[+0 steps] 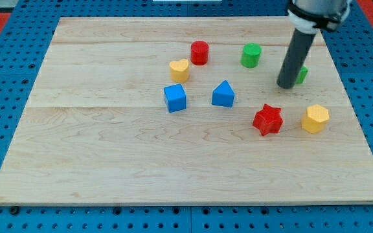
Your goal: Move the green star into the green circle
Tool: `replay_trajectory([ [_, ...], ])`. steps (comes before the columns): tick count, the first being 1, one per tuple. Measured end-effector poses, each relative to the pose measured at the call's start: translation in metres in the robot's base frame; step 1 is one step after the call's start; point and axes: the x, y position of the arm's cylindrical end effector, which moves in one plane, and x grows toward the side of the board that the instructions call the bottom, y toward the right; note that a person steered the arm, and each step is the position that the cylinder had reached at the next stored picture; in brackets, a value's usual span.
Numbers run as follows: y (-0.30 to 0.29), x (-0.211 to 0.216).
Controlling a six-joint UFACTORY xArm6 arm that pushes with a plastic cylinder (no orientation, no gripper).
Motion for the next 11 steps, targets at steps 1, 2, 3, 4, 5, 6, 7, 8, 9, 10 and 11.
replay_trajectory([
  [1,0.049,0.020],
  [2,0.068,0.062],
  [3,0.069,0.045],
  [4,0.110,0.016],
  [5,0.106,-0.001],
  [6,0.057,0.008],
  [7,0.065,-0.015],
  [8,0.087,-0.015],
  [9,0.037,-0.026],
  [10,0.038,-0.078],
  [11,0.037,-0.086],
])
